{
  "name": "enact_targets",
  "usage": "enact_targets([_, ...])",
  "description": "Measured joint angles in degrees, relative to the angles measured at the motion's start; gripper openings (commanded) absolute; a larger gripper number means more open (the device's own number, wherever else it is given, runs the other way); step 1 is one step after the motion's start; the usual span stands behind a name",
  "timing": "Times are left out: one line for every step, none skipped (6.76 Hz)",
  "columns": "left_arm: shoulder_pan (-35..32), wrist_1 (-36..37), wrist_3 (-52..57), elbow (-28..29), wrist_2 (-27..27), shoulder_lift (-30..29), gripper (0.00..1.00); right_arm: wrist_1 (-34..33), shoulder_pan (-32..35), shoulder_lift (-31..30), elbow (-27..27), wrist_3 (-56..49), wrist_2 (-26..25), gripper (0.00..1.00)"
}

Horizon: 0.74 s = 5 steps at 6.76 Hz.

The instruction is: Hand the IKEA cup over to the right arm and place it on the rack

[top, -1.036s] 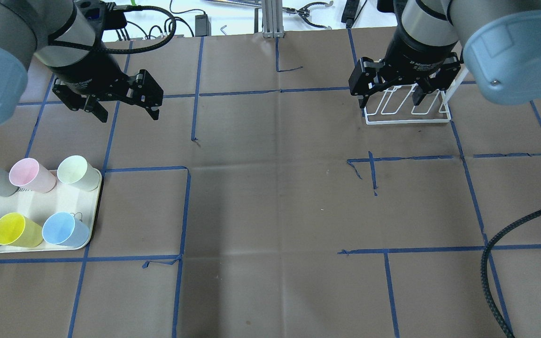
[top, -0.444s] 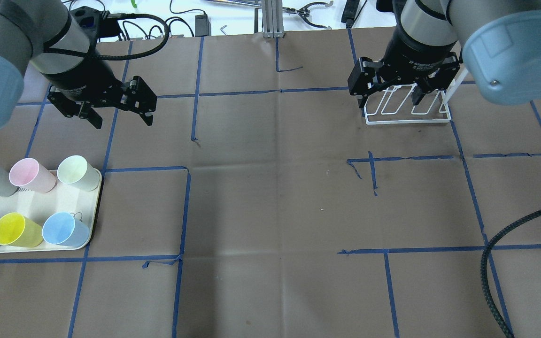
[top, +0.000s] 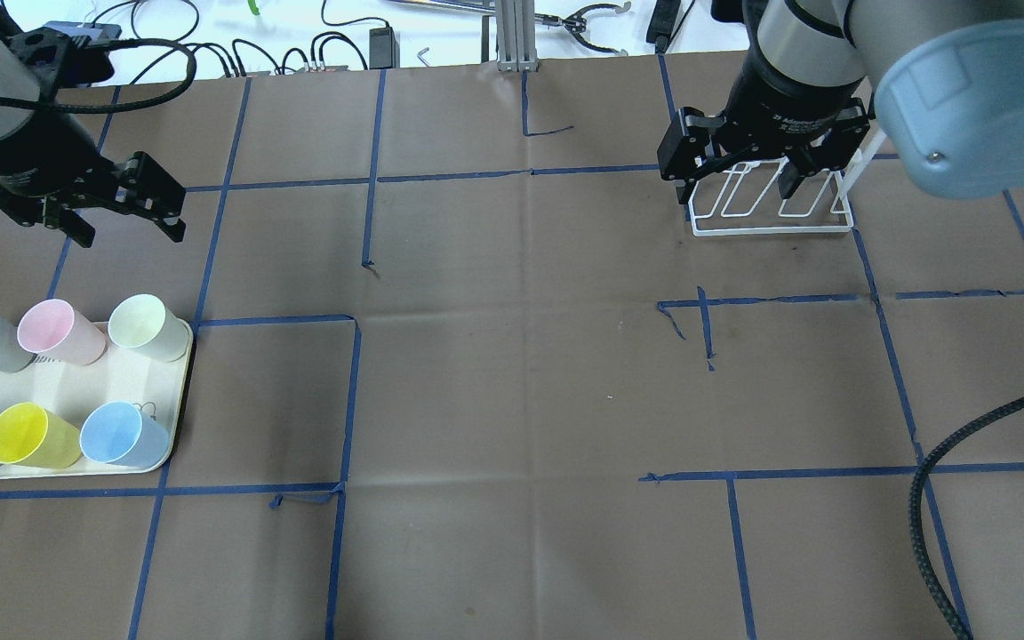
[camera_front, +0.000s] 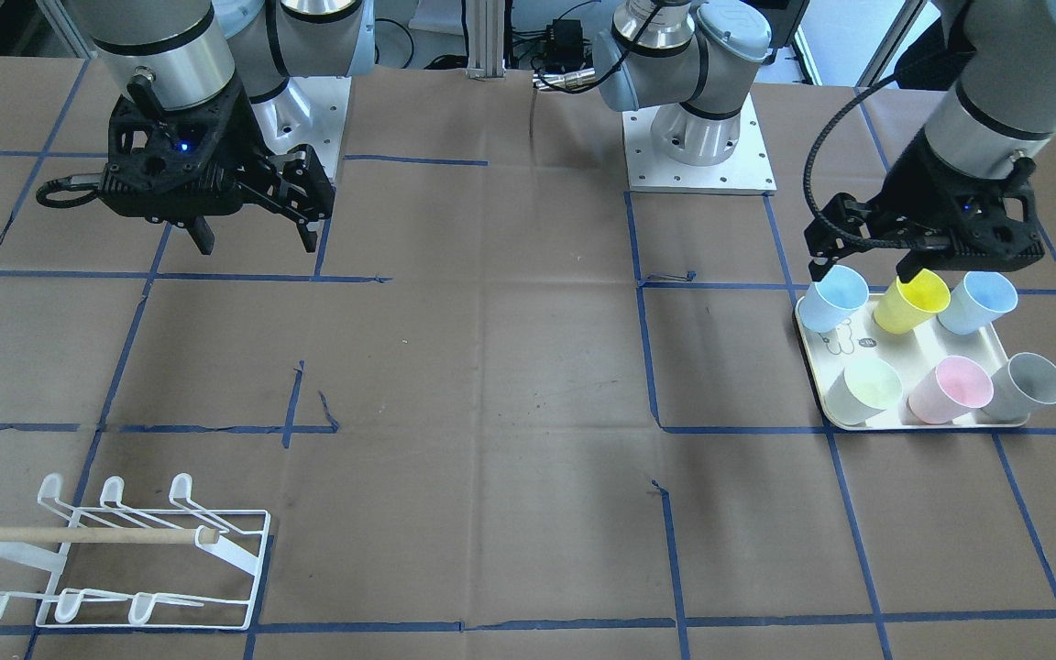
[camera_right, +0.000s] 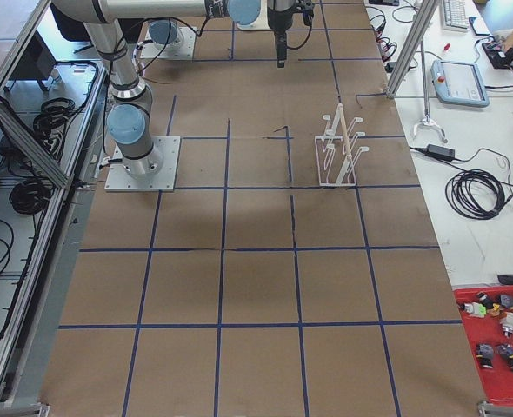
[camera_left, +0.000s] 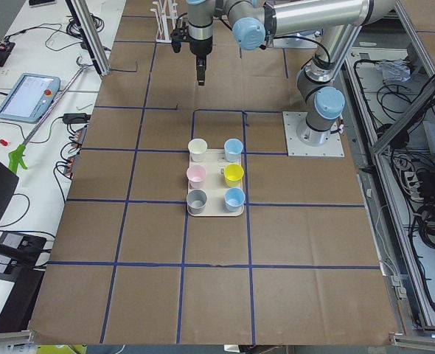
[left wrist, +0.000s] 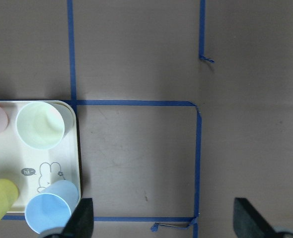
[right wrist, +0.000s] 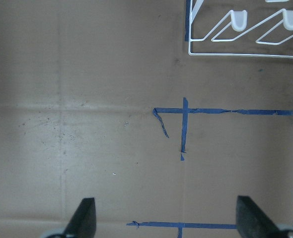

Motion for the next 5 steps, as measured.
enact_targets([2.5,2.9,3.3,-1.3,0.0,-1.8,1.00,0.0,-0.1,0.0,0.0,0.2,0.0,1.00])
enact_targets([4.5,7.6,5.8,-3.4,-0.1,-4.1,1.00,-0.2,-0.1,0.2,-0.1,0.4,0.2,1.00])
enact_targets([5.6,12.7,7.1,-6.2,-0.1,-6.0,1.00,-2.4,0.0,0.5,0.2,0.6,0.3,1.00])
enact_targets([6.1,17.4,7.6,-9.2,-0.1,-7.3,1.00,-7.4,0.1,1.2,0.7,1.1,0.3,1.00])
enact_targets([6.3,21.8,7.8,-12.3,0.0,-8.4,1.00,-12.1,0.2,2.6,1.1,3.4,0.7,1.00])
